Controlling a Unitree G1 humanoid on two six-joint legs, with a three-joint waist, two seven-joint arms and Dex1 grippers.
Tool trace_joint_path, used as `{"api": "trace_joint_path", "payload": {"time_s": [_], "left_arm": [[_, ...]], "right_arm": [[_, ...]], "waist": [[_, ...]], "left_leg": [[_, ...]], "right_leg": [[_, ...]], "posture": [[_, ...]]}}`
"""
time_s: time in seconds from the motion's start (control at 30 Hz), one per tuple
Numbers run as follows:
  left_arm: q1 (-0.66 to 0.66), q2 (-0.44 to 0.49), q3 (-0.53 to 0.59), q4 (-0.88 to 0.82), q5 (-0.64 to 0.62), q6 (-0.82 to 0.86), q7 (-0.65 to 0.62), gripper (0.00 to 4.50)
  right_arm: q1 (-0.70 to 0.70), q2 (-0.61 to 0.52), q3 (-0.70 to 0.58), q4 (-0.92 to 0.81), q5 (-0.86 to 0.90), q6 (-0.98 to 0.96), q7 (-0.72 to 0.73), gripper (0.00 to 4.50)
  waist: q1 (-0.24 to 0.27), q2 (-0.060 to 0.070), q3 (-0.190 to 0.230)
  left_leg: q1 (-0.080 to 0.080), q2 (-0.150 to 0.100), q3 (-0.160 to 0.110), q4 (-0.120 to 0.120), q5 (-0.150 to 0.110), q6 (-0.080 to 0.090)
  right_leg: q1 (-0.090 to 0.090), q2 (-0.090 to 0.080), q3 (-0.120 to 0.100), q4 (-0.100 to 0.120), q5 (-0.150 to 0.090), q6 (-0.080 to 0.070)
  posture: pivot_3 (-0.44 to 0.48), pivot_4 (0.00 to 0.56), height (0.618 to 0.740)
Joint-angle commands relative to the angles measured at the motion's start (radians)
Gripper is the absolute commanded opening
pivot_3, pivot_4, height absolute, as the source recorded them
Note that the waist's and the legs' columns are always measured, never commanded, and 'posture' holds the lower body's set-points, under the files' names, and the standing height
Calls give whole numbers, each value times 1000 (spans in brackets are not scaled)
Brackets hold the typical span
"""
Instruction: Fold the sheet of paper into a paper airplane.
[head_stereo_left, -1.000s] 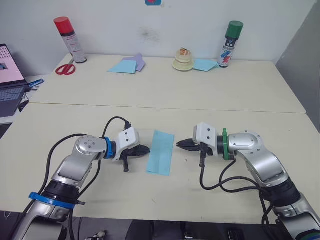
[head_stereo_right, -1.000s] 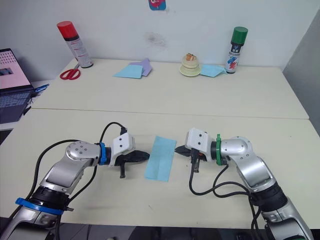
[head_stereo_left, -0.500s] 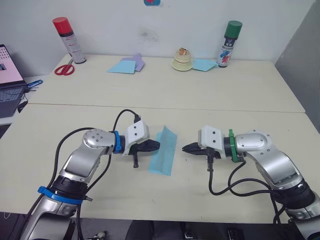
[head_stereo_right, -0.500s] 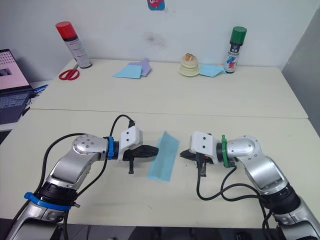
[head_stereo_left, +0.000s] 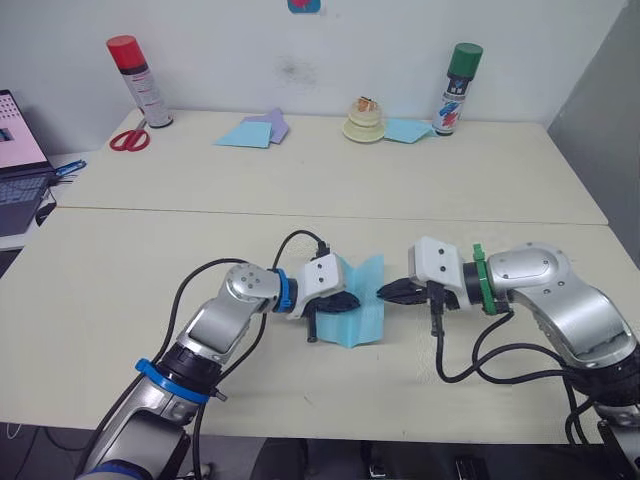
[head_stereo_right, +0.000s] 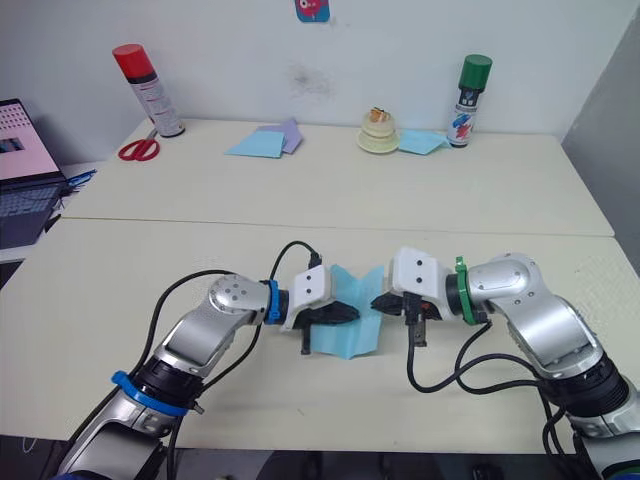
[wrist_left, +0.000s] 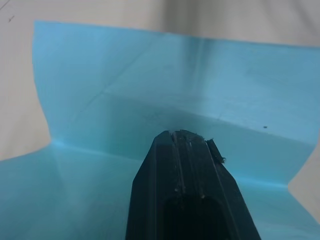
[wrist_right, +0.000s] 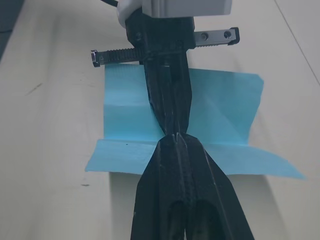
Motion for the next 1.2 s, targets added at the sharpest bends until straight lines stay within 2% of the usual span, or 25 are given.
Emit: {"api": "trace_joint_path", "payload": {"time_s": [0.03, 0.27, 0.37, 0.53, 0.8, 0.97, 1.2], "left_arm": [[-9, -5, -2, -13, 8, -21, 5, 0], [18, 18, 24, -2, 5, -26, 5, 0], [42, 12, 52, 70, 4, -92, 30, 0], [64, -3, 92, 173, -12, -141, 51, 0], [78, 10, 84, 199, -17, -118, 11, 0], [74, 4, 79, 208, -9, -119, 14, 0], [40, -31, 77, 238, 14, -140, 58, 0]], "right_arm": [[-1, 23, 62, 64, -83, -61, -45, 30], [-9, 42, 127, 192, -183, -138, -54, 30], [1, 44, 127, 217, -202, -148, -55, 30], [32, 42, 128, 229, -225, -171, -54, 30], [60, 53, 130, 249, -258, -207, -75, 30], [81, 76, 62, 216, -214, -216, -97, 30], [104, 188, -119, 196, -139, -108, -263, 30]], "waist": [[1, 0, 0], [1, 0, 0], [1, 0, 0], [3, 0, 0], [2, 0, -1], [1, 0, -1], [3, 0, -1]], "left_leg": [[0, 0, 0, 1, 0, 0], [0, -1, 1, 2, 0, 0], [-1, 0, 1, 2, 0, 0], [0, 0, 0, 2, 0, 0], [5, 0, 1, 3, 0, 0], [14, 0, 1, 2, 0, 0], [15, 0, 1, 2, 0, 0]], "right_leg": [[0, 0, 0, 0, 0, 0], [0, 0, 1, 0, 1, 2], [0, 0, 1, 0, 1, 2], [0, 0, 0, 1, 1, 1], [5, 0, 1, 1, 2, 2], [13, 0, 1, 0, 2, 2], [14, 0, 1, 1, 3, 2]], "posture": [[0, 150, 729], [0, 150, 729], [0, 150, 729], [0, 150, 729], [0, 150, 729], [0, 150, 729], [0, 150, 729]]}}
